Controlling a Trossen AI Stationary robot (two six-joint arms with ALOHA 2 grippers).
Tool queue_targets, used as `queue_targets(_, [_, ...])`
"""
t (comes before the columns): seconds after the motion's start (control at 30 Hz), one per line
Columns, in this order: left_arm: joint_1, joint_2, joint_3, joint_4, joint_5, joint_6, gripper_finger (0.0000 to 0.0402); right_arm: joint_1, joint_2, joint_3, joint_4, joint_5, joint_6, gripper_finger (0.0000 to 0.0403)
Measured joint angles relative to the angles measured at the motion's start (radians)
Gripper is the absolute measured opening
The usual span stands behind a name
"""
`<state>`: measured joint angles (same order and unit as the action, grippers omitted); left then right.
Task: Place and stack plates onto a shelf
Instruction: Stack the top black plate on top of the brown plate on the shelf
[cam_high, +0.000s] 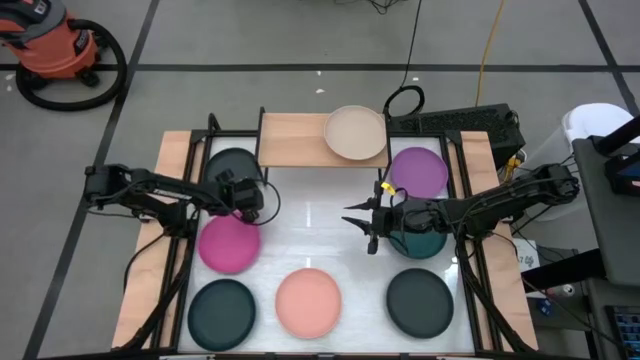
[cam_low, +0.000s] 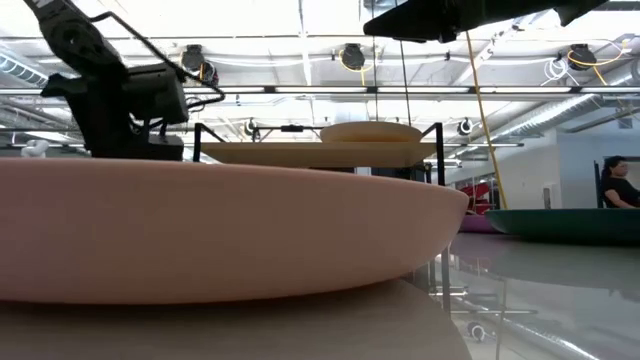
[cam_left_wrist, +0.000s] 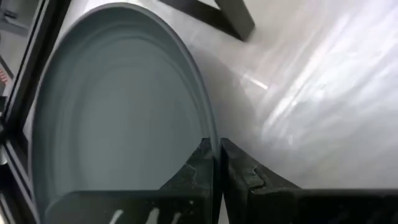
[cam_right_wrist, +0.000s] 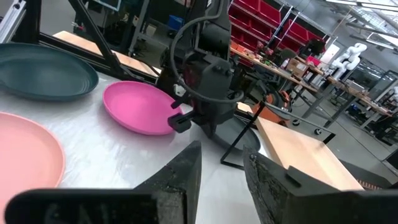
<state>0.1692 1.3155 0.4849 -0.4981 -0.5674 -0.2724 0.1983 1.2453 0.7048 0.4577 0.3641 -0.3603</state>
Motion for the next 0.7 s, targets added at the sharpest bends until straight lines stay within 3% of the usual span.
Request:
queue_targets(0.17, [-0.022, -0.006, 0.080, -0.129, -0.060, -0.080, 0.0013, 0.000, 0.000, 0.000, -0.008, 0.000, 0.000, 0.0100])
queue_targets(0.5, [-0.040, -0.094, 0.294, -0.396, -0.333, -0.202, 0.0013, 0.000, 0.000, 0.000, -0.008, 0.000, 0.000, 0.0100])
queue_targets(0.7, [-0.041, -0.141, 0.464, -0.343, -0.378, -0.152, 0.0013, 0.000, 0.000, 0.000, -0.006, 0.000, -0.003, 0.0100])
